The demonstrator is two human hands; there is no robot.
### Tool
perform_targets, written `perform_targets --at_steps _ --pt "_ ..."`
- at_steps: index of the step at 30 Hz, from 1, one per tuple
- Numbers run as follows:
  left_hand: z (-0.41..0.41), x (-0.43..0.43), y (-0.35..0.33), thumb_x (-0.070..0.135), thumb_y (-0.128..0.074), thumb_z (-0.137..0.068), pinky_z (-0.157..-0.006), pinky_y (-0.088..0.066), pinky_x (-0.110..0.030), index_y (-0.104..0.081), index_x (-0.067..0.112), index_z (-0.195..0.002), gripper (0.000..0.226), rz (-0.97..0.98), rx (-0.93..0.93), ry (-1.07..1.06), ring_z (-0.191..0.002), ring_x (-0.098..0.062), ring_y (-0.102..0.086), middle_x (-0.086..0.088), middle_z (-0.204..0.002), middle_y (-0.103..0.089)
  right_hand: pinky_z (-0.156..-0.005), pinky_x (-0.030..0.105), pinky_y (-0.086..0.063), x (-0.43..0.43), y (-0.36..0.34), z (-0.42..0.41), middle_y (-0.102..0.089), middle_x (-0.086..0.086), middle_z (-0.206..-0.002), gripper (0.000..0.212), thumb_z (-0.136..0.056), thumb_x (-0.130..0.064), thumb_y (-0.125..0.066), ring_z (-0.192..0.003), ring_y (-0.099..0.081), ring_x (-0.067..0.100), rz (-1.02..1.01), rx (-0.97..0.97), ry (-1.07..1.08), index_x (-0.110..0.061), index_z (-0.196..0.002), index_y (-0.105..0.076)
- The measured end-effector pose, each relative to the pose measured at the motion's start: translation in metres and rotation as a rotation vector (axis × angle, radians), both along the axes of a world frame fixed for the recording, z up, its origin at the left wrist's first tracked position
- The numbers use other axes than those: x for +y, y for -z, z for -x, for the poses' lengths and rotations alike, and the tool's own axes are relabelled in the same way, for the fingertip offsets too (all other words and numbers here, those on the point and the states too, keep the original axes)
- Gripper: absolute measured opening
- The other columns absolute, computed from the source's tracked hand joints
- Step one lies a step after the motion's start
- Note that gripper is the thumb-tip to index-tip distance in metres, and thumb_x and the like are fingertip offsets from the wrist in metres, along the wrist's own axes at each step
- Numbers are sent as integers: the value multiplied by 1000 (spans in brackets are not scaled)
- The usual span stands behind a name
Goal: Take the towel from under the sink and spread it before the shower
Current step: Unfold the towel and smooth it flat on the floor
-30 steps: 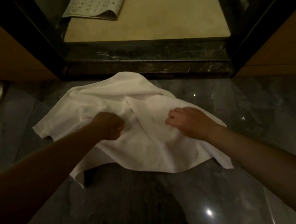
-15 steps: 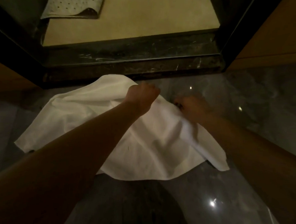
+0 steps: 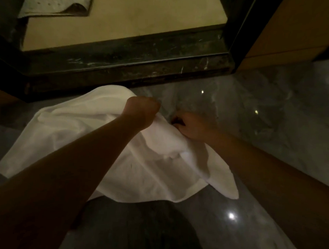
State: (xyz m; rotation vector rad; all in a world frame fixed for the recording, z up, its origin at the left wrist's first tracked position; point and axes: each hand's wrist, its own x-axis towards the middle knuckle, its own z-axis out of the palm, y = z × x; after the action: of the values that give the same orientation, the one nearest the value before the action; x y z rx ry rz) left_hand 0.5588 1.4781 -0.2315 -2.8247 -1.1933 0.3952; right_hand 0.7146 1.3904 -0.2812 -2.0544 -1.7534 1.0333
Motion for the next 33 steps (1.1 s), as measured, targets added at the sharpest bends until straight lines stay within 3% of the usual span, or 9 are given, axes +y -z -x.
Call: perform_targets --at_steps 5,10,13,15,19,23,28,33 --pt "2 1 -5 14 -55 -86 -64 -44 -32 -58 18 -108 23 -28 -180 -12 -88 -25 -61 -4 -105 -62 -80 41 -53 1 -8 4 -67 -4 -86 6 -82 -31 -59 -82 -63 19 -14 129 71 -32 -88 -61" --pt "5 9 -20 15 -55 -88 -62 -42 -31 -59 16 -109 21 -69 -343 -60 -88 -24 -58 -6 -106 -61 -79 46 -54 9 -25 4 -64 1 -76 11 -72 -24 -69 -79 -63 26 3 194 90 -29 -77 -60" --pt "2 13 -31 16 -53 -90 -68 -44 -32 -58 15 -111 22 -106 -388 -50 -90 -24 -58 -7 -107 -61 -67 39 -51 16 -33 -1 -63 5 -75 7 -75 -24 -67 -77 -63 27 1 64 61 -21 -78 -62" --pt "2 16 -34 17 -53 -91 -71 -46 -34 -57 16 -112 22 -123 -394 -44 -92 -24 -57 -6 -107 -61 -58 29 -42 22 -46 -12 -57 -2 -71 14 -74 -28 -68 -73 -61 24 -74 -150 56 -24 -73 -55" --pt "-6 16 -32 20 -52 -92 -70 -47 -34 -58 17 -112 21 -93 -338 -65 -89 -22 -56 -5 -105 -61 -66 35 -41 37 -70 -39 -60 9 -95 15 -78 -22 -63 -87 -59 31 -281 -552 2 -18 -90 -55" --pt "-26 5 -20 14 -55 -89 -63 -41 -32 -55 16 -111 21 -39 -268 -72 -85 -22 -55 -5 -103 -59 -64 35 -35 45 -67 -51 -59 12 -104 22 -81 -13 -63 -95 -58 33 -323 -740 2 -14 -102 -57" --pt "-31 -11 -1 11 -60 -84 -60 -44 -31 -46 18 -121 41 -28 -353 -93 -90 -22 -54 -6 -112 -54 -72 42 -45 36 -44 -47 -57 15 -111 34 -82 -7 -62 -96 -57 33 -313 -703 77 -12 -113 -50" --pt "-21 -32 23 38 -53 -88 -78 -46 -36 -48 23 -123 38 145 -171 -25 -105 -23 -49 -4 -120 -48 -73 38 -46 21 -22 -33 -55 7 -113 31 -86 -22 -57 -98 -54 25 -312 -578 -91 -17 -115 -49"
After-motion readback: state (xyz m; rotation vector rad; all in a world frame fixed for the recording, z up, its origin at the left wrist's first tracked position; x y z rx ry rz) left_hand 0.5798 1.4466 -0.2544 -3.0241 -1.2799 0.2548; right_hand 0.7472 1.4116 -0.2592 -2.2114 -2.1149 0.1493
